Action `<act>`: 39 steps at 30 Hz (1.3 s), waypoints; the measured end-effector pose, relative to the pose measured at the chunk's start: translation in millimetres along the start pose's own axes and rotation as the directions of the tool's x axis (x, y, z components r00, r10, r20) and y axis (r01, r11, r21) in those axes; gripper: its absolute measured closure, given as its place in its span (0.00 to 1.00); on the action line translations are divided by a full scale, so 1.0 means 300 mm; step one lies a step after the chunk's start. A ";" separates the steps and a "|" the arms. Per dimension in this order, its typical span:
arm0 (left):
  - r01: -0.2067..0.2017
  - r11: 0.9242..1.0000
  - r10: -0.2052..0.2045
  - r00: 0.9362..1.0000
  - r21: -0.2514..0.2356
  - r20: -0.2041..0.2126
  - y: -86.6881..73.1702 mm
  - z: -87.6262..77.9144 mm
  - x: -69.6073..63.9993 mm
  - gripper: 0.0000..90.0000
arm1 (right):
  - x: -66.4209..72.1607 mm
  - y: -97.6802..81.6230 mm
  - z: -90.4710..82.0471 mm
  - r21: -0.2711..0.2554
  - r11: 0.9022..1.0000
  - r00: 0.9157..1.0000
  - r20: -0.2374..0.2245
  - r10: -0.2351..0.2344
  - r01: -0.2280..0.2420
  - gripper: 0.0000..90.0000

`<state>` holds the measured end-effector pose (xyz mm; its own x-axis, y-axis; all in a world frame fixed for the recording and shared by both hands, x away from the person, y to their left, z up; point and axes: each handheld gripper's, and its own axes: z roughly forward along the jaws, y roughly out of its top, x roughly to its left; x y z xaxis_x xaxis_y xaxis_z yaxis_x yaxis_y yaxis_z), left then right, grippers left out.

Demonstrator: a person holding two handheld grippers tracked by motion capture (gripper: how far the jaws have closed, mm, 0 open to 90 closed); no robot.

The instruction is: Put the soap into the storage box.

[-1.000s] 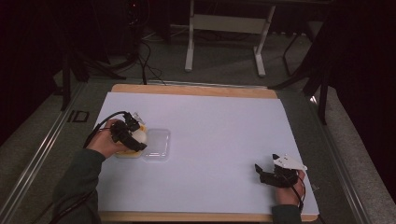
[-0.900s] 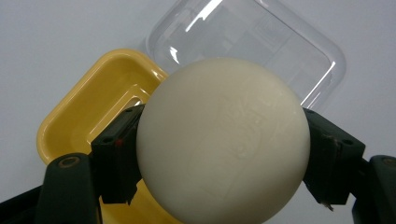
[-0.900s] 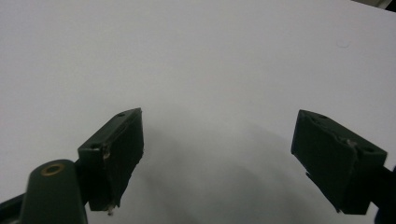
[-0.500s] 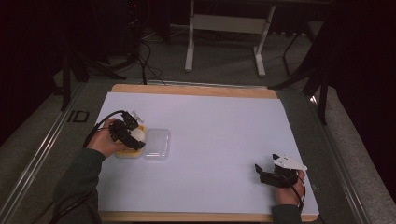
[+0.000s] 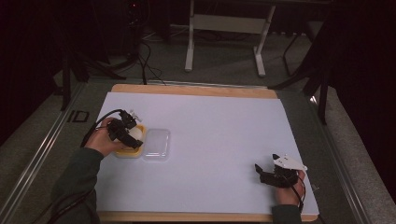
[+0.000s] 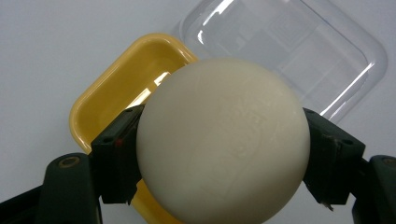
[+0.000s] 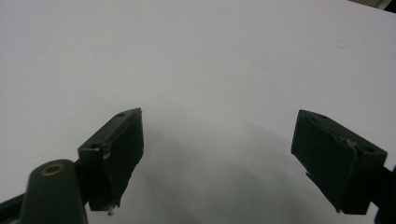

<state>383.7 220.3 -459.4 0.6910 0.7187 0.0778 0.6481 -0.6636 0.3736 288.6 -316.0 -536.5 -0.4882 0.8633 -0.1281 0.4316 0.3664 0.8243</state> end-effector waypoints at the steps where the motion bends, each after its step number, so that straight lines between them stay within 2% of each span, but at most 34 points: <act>1: 0.005 1.000 -0.005 1.000 0.004 -0.001 -0.001 0.001 0.002 0.28 | 0.000 0.000 0.000 0.000 1.000 1.000 0.000 0.000 0.000 0.19; 8: 0.033 0.999 -0.032 0.999 0.016 -0.032 -0.004 0.013 0.014 0.28 | 0.000 0.000 0.000 0.000 1.000 1.000 0.000 0.000 0.000 0.19; 17: 0.053 0.998 -0.053 0.998 0.028 -0.018 -0.012 0.032 0.030 0.28 | 0.000 0.000 0.001 0.000 1.000 1.000 0.000 -0.002 0.002 0.19; 24: 0.043 0.999 -0.042 0.999 0.034 -0.031 -0.017 0.038 0.039 0.28 | 0.000 0.000 0.001 0.000 1.000 1.000 0.000 -0.002 0.002 0.19; 28: 0.026 0.999 -0.026 1.000 0.030 -0.016 -0.023 0.040 0.048 0.28 | 0.001 0.000 0.001 0.001 1.000 1.000 0.000 -0.002 0.002 0.19; 32: 0.024 0.999 -0.024 1.000 0.047 -0.003 -0.032 0.050 0.062 0.28 | 0.001 0.000 0.001 0.000 1.000 1.000 0.000 -0.002 0.002 0.19; 37: 0.030 0.998 -0.029 1.000 0.056 -0.006 -0.043 0.065 0.072 0.28 | 0.001 0.000 0.001 0.001 1.000 1.000 0.000 -0.001 0.001 0.19; 39: 0.019 0.998 -0.018 1.000 0.061 -0.013 -0.044 0.069 0.071 0.28 | 0.001 0.000 0.001 0.001 1.000 1.000 0.000 -0.003 0.003 0.19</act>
<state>396.4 240.2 -481.8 0.6749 0.7332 0.0830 0.6794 -0.6613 0.3178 288.7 -315.7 -536.7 -0.4891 0.8624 -0.1304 0.4310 0.3689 0.8235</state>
